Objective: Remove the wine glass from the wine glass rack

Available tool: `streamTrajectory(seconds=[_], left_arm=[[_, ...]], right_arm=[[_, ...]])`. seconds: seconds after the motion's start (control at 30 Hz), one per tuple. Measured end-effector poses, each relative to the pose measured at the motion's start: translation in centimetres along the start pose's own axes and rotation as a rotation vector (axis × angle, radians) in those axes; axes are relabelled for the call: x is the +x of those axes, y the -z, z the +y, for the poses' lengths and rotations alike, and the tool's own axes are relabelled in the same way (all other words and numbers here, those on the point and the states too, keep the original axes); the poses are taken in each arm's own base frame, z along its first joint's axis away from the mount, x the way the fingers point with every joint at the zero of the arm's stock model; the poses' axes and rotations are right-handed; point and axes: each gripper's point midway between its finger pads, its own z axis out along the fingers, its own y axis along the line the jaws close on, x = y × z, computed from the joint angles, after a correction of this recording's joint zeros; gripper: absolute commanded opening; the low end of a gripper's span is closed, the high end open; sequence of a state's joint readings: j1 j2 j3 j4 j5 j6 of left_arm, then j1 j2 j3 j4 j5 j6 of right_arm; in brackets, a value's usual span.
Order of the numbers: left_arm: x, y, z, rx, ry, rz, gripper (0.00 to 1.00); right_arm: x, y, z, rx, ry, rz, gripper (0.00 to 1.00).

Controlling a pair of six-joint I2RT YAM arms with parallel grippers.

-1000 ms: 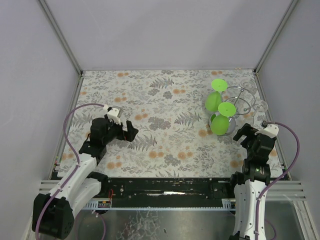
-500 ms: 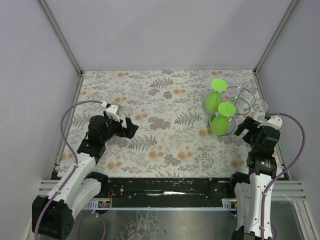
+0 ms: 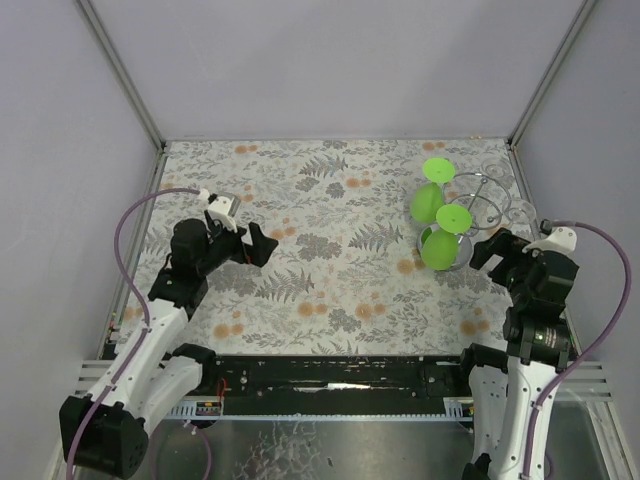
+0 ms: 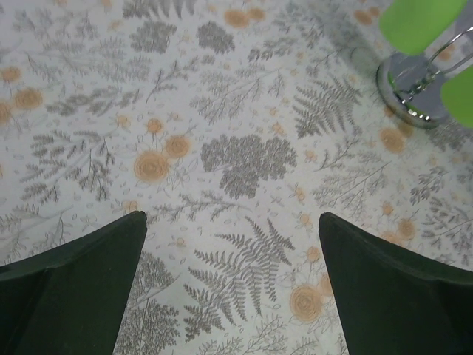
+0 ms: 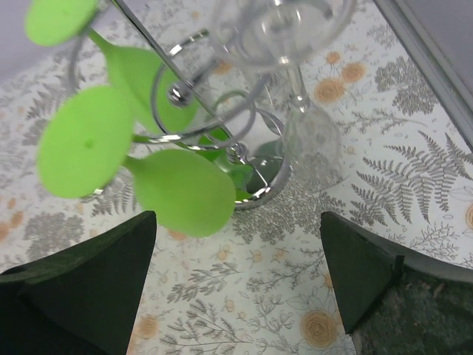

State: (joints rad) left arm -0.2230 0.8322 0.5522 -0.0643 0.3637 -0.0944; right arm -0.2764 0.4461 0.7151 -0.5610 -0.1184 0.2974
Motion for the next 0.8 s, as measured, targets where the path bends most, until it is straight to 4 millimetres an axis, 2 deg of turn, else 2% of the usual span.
streamTrajectory(seconds=[0.3, 0.4, 0.5, 0.63, 0.8], left_arm=[[-9.3, 1.3, -3.3, 0.087, 0.032, -0.137, 0.97], [-11.8, 1.2, -4.5, 0.130, 0.079, -0.151, 0.97], [-13.6, 0.4, -6.0, 0.192, 0.137, -0.131, 0.96], [-15.4, -1.4, -8.5, 0.294, 0.203, -0.079, 0.95], [-16.1, -4.2, -11.9, 0.414, 0.268, 0.011, 0.94]], right_arm=[[-8.1, 4.8, 3.5, -0.036, -0.065, -0.059, 0.99], [-11.1, 6.5, 4.3, -0.035, -0.068, -0.100, 0.99], [-13.3, 7.5, 4.8, -0.028, -0.066, -0.124, 0.99], [-15.0, 6.8, 4.7, 0.006, -0.068, -0.108, 0.99], [-14.3, 4.1, 4.2, 0.050, -0.095, 0.030, 0.99]])
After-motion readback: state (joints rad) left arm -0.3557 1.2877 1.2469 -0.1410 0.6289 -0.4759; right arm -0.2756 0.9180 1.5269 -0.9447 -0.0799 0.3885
